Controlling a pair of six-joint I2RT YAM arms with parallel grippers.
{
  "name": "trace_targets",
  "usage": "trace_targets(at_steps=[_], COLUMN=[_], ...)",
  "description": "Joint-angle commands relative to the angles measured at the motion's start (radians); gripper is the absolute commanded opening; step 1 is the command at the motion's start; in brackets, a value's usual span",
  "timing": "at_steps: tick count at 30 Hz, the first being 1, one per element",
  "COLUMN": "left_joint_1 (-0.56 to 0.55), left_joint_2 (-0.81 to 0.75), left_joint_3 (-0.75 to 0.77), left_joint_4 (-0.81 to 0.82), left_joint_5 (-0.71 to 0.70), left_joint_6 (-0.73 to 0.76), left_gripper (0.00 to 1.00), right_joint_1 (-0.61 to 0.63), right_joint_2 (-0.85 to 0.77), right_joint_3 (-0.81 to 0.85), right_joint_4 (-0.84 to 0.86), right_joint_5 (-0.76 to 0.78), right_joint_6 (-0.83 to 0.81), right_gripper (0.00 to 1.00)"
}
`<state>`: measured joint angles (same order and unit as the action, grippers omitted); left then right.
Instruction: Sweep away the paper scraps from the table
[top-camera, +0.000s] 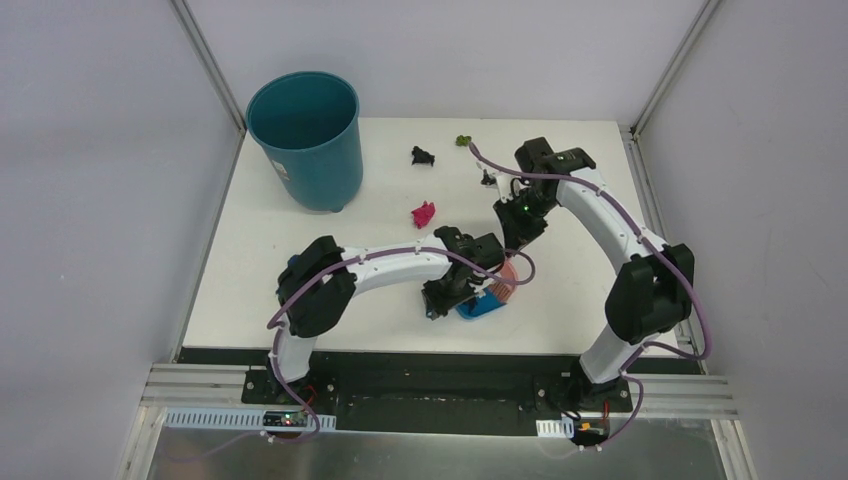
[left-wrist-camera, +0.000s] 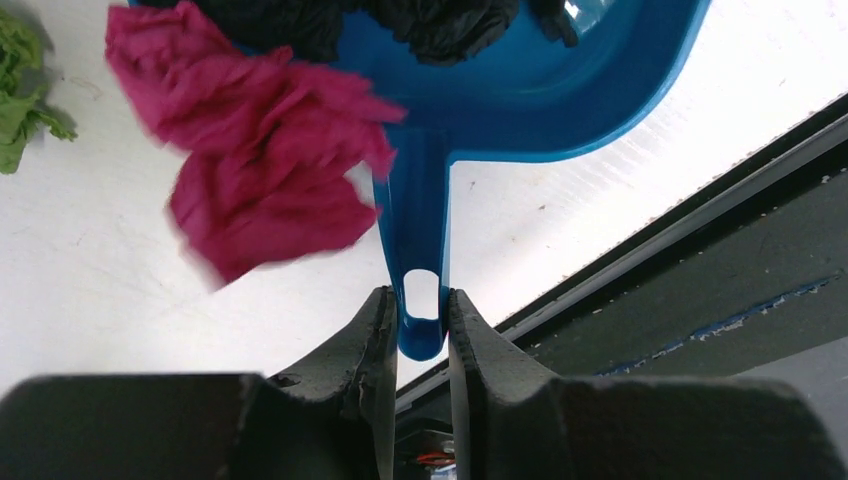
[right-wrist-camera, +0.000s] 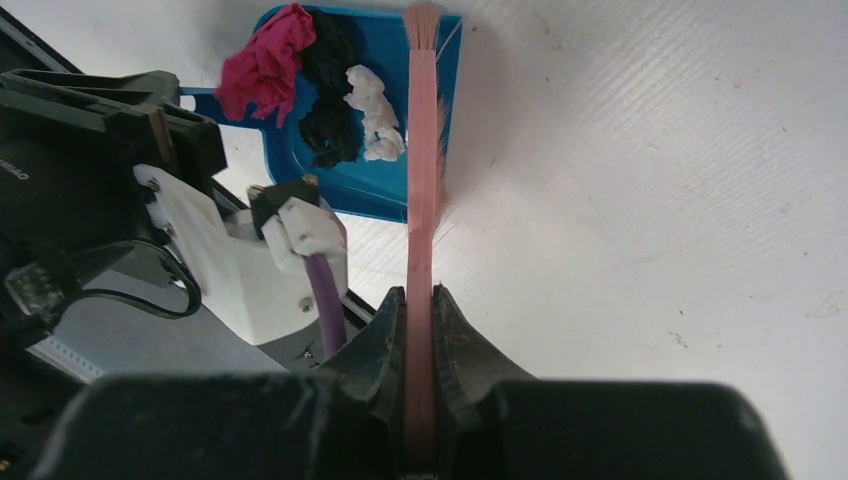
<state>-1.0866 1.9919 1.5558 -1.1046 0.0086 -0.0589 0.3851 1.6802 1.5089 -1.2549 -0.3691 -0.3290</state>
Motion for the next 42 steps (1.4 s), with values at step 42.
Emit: trace_targets(at_steps=[42], left_joint_1=[-0.064], left_joint_2=[-0.401], left_joint_3=[-0.47], left_joint_4=[0.704], left_joint_5=[-0.346], left_joint_6=[-0.063], left_gripper=[0.0], right_joint_1=[-0.647], right_joint_2=[-0.226], right_joint_3=[-0.451], right_joint_4=[0.528], right_joint_5=[-0.482], right_joint_6=[0.285], right_gripper=[0.0])
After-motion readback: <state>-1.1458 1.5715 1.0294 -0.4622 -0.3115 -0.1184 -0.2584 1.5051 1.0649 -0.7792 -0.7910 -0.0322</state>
